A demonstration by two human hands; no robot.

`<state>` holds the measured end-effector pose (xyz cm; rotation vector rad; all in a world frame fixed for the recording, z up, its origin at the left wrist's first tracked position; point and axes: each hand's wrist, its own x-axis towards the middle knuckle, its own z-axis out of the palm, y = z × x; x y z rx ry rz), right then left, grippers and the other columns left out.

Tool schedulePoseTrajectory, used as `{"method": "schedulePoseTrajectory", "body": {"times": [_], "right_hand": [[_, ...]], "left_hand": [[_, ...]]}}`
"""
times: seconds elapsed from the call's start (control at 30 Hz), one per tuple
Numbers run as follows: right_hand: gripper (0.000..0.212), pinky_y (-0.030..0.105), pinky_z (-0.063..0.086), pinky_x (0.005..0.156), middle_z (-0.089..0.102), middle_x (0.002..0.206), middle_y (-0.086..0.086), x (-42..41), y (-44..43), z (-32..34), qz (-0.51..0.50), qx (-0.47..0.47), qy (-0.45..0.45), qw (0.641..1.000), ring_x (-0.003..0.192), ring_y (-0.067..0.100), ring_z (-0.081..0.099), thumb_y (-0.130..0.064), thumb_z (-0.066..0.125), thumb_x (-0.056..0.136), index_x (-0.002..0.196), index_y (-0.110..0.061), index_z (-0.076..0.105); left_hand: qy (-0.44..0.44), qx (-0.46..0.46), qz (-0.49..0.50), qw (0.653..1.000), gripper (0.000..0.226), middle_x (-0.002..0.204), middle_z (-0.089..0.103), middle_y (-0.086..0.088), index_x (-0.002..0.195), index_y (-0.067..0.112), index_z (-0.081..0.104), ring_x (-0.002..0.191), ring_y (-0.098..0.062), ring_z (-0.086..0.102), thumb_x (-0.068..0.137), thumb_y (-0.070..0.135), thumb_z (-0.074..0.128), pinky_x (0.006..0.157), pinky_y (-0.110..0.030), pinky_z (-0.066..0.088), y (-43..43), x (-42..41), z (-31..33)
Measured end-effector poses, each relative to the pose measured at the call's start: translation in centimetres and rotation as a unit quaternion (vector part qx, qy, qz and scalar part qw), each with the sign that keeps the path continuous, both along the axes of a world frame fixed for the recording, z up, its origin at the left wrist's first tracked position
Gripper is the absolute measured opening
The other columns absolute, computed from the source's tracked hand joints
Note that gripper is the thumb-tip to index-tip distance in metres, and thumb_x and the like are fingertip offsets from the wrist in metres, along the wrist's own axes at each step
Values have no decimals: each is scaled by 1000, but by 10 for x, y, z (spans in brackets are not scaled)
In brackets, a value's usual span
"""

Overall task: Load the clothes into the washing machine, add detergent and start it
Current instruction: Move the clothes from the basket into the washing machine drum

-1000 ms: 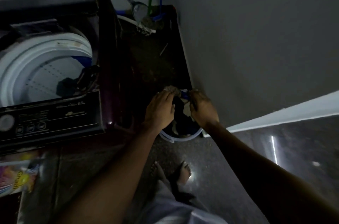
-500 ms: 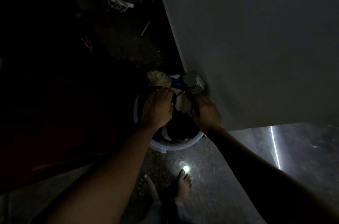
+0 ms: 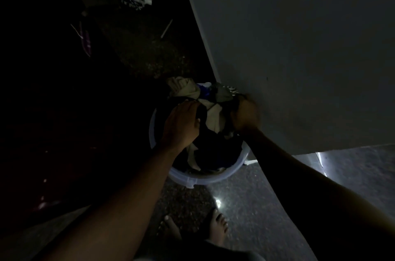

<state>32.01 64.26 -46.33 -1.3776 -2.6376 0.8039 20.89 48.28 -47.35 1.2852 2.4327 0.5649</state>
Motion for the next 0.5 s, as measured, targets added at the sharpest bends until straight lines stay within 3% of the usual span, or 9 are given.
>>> {"method": "schedulePoseTrajectory", "body": {"times": [0.07, 0.17, 0.33, 0.5], "right_hand": [[35, 37, 43, 94, 55, 122, 24, 7, -11, 18, -33, -28, 71, 997, 108, 38, 56, 0, 54, 85, 119, 4, 60], [39, 32, 43, 82, 57, 110, 25, 16, -26, 62, -84, -32, 144, 985, 99, 39, 57, 13, 47, 75, 110, 6, 64], [42, 35, 47, 83, 57, 105, 22, 25, -37, 134, -115, -40, 214, 969, 96, 34, 57, 15, 45, 71, 106, 4, 66], [42, 11, 34, 70, 57, 97, 12, 32, -57, 189, -105, -49, 241, 964, 86, 19, 52, -1, 43, 69, 102, 4, 68]], "left_hand": [[-11, 1, -2, 1000, 54, 148, 42, -18, 145, 1, 39, 140, -32, 36, 96, 18, 56, 117, -36, 21, -5, 1, 14], [-34, 16, -13, 999, 64, 151, 39, -14, 148, 5, 36, 142, -29, 32, 93, 25, 62, 119, -36, 22, -10, 7, 49], [-97, 57, 0, 994, 84, 155, 34, -6, 151, 15, 32, 144, -23, 28, 82, 35, 76, 117, -33, 23, -6, 18, 117], [-153, 68, -13, 986, 96, 157, 30, 0, 152, 24, 29, 143, -18, 27, 74, 36, 83, 114, -32, 29, 7, 26, 178]]}}
